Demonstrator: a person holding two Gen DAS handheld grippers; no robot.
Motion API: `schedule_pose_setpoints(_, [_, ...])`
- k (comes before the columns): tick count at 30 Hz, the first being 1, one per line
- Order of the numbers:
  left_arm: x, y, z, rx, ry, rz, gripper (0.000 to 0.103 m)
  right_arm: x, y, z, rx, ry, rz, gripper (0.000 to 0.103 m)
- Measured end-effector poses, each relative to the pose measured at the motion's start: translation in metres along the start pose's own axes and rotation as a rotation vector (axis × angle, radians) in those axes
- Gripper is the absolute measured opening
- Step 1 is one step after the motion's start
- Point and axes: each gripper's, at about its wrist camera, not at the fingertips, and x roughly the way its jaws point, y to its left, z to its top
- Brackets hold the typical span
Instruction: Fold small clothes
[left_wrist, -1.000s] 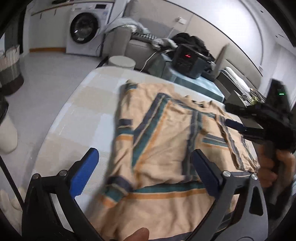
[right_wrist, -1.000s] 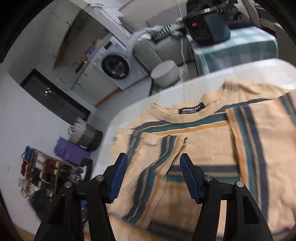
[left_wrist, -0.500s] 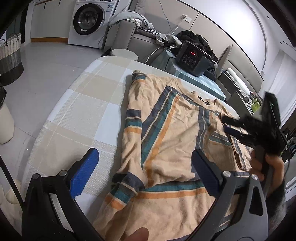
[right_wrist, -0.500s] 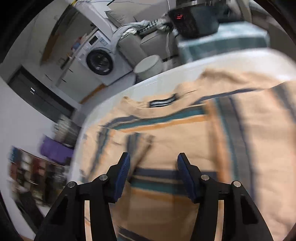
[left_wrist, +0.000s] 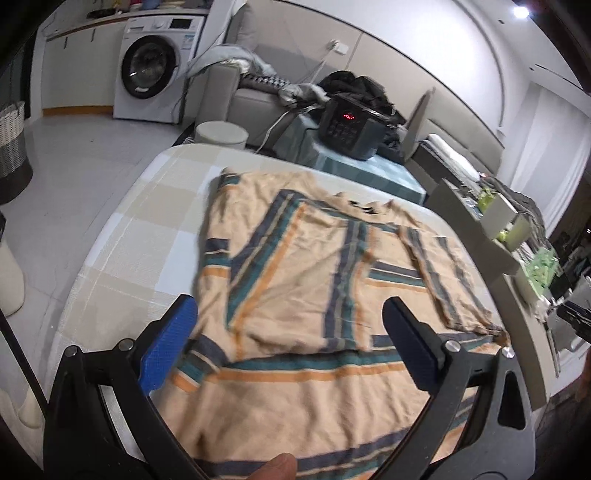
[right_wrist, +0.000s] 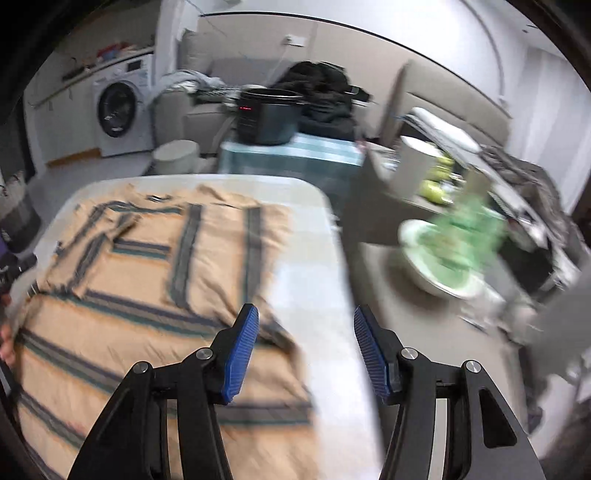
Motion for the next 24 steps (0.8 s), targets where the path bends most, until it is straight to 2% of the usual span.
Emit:
schedule_pose_setpoints(3, [-0.014, -0.014, -0.001, 0.036, -0.016, -0.023, 0.099, -0.039, -0.013, -0.012, 0.022, 0.001, 0.016, 0.056])
schedule_pose_setpoints(6, [-0.027, -0.023, -0.004, 0.057, -0.029, -0.020, 0.099, -0.074, 0.008, -0.006, 0.017, -0.016, 0.100, 0.056])
schedule_pose_setpoints(10, [-0.047, -0.023, -0.005, 0.058, -0.050, 0.001, 0.099, -0.121, 0.069, 0.039, 0.003, -0.072, 0.312, 0.056])
schedule_pose_setpoints(15, [-0.066, -0.005, -0.007, 0.000, -0.071, 0.018, 0.100, -0.165, 0.138, 0.093, -0.027, -0.189, 0.448, 0.064])
schedule_pose_setpoints(18, [-0.066, 0.007, -0.012, -0.031, -0.069, 0.031, 0.100, -0.156, 0.172, 0.115, -0.023, -0.214, 0.503, 0.068])
schedule_pose_setpoints(20, [-0.059, 0.014, -0.012, -0.046, -0.057, 0.047, 0.100, -0.128, 0.197, 0.125, -0.034, -0.211, 0.530, 0.068])
schedule_pose_setpoints(24, [-0.038, 0.026, -0.010, -0.058, -0.029, 0.097, 0.100, -0.027, 0.234, 0.133, 0.051, -0.058, 0.609, 0.068])
